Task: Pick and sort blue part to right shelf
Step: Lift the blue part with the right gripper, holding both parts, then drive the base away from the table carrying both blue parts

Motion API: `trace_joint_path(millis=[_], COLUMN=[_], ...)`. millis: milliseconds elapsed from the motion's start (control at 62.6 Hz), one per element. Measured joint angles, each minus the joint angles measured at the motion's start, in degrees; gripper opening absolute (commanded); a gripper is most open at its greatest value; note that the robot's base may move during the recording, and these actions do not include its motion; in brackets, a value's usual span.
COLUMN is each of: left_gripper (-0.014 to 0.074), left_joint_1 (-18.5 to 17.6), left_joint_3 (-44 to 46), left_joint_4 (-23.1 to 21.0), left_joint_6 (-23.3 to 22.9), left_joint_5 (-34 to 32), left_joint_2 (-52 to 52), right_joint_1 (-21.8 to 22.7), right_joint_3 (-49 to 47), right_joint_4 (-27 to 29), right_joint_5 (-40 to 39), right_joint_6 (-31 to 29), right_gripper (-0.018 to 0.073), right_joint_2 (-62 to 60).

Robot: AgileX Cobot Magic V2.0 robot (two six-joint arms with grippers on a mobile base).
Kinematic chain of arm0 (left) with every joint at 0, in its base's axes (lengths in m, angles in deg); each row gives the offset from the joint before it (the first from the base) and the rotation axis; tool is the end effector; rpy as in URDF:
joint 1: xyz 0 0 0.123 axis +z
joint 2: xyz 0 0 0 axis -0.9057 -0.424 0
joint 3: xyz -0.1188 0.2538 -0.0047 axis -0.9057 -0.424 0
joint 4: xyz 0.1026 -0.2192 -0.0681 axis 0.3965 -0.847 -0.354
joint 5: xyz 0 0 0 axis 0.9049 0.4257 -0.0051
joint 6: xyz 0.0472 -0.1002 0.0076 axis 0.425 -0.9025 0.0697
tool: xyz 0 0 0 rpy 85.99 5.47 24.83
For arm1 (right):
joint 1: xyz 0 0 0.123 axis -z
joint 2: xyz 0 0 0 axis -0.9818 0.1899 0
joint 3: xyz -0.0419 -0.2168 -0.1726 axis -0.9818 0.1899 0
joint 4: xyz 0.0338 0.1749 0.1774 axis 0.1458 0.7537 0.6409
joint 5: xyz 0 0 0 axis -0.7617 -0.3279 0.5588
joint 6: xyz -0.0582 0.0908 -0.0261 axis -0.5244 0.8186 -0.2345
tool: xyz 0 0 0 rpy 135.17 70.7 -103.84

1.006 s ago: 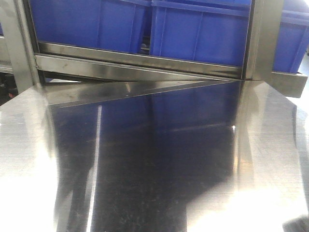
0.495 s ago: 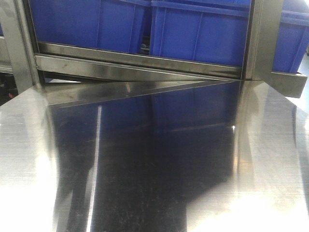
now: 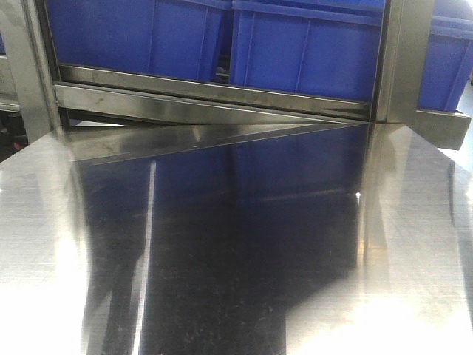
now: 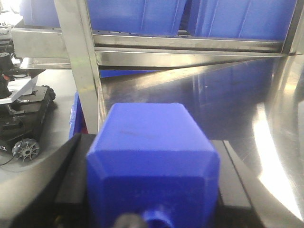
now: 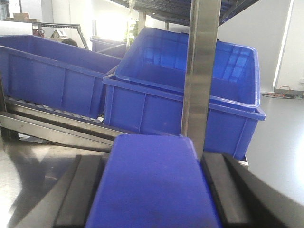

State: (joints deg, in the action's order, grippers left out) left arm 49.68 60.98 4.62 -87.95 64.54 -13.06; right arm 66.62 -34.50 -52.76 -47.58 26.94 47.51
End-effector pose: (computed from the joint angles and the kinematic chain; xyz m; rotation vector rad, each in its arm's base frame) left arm 0.0467 -0.0072 0.2915 0.2059 1.7799 -0.1456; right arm 0.0468 0.0063 0.3164 -0.1273 1.4362 0.1532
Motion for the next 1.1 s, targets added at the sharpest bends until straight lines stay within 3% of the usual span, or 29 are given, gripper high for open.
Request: trace_joint_path(millis=[1102], left_gripper=[0.0262], left_joint_1=[0.1], left_joint_3=[-0.1], left_joint_4=[0.1], left_joint_6=[0.0], left_joint_5=[0.2], left_joint_2=[0.1], right_joint_1=[0.0], right_joint_3=[0.1], right_joint_4=[-0.1], right_joint_5=[-0.2], right_joint_6=[0.0], right_gripper=[0.0290], right_joint_2=[0.0])
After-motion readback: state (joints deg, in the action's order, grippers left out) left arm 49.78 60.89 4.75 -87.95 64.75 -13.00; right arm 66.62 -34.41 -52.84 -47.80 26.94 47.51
